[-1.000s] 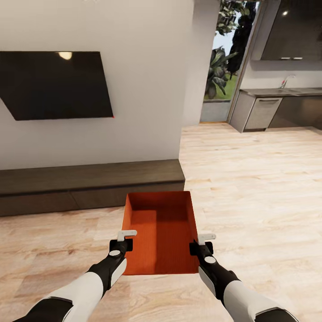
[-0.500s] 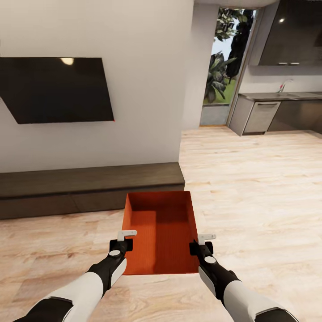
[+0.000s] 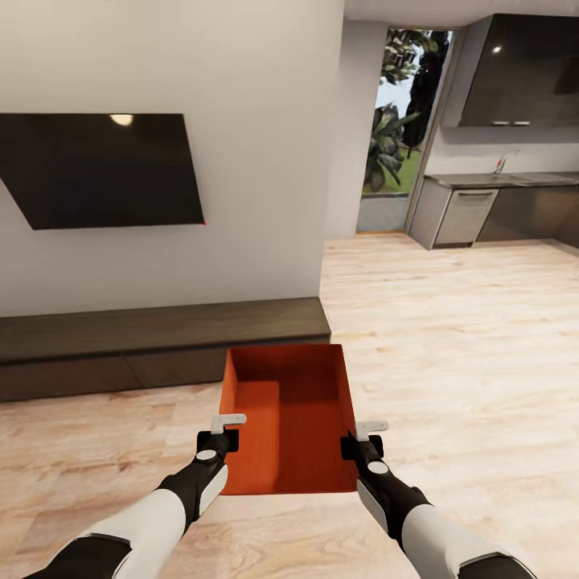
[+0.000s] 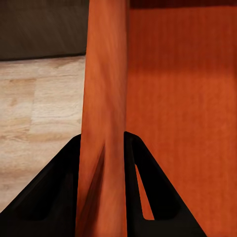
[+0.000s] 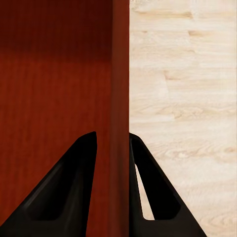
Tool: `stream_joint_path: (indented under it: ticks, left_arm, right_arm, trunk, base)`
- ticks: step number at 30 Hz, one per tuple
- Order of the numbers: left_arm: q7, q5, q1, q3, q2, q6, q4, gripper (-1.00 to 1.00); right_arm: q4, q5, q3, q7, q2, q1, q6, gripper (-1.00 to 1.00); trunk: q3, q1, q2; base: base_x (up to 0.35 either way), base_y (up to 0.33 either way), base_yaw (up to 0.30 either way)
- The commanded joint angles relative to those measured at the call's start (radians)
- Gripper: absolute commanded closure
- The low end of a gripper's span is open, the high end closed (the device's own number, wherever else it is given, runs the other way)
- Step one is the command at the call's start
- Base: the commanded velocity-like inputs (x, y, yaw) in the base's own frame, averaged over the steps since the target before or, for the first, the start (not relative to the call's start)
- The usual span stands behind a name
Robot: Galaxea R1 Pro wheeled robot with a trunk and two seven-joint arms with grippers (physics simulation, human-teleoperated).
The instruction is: Move the two storage containers from the living room to the garage. In the garage, place one container on the floor and stack the other container on top of it (either order is fine).
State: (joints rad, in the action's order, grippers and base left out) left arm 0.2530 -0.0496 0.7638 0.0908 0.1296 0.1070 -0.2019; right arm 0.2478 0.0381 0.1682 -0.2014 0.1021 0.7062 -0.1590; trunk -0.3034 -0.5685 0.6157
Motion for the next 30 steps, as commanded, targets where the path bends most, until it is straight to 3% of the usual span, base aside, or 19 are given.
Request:
stream_joint_path:
  ticks: [1, 18, 25, 30]
  left_arm:
    - [0.019, 0.010, 0.002, -0.032, -0.001, 0.036, -0.002, 1.00]
    - [0.019, 0.010, 0.002, -0.032, -0.001, 0.036, -0.004, 1.00]
    - [0.019, 0.010, 0.002, -0.032, -0.001, 0.035, -0.003, 1.00]
    - [0.019, 0.010, 0.002, -0.032, -0.001, 0.036, -0.003, 1.00]
  right_arm:
    - [-0.015, 0.016, -0.015, -0.072, -0.001, 0.001, -0.007, 1.00]
    - [-0.013, 0.016, -0.015, -0.072, -0.002, 0.001, -0.007, 1.00]
    - [-0.013, 0.016, -0.015, -0.071, -0.002, 0.001, -0.007, 1.00]
    - [-0.013, 0.016, -0.015, -0.071, -0.002, 0.001, -0.007, 1.00]
  trunk:
    - [0.000, 0.000, 0.001]
    - [0.027, 0.000, 0.001]
    - [0.055, 0.027, -0.048]
    - [0.056, 0.027, -0.048]
  base:
    - [0.000, 0.000, -0.062]
    - [0.000, 0.000, -0.063]
    - [0.000, 0.000, -0.034]
    - [0.000, 0.000, -0.002]
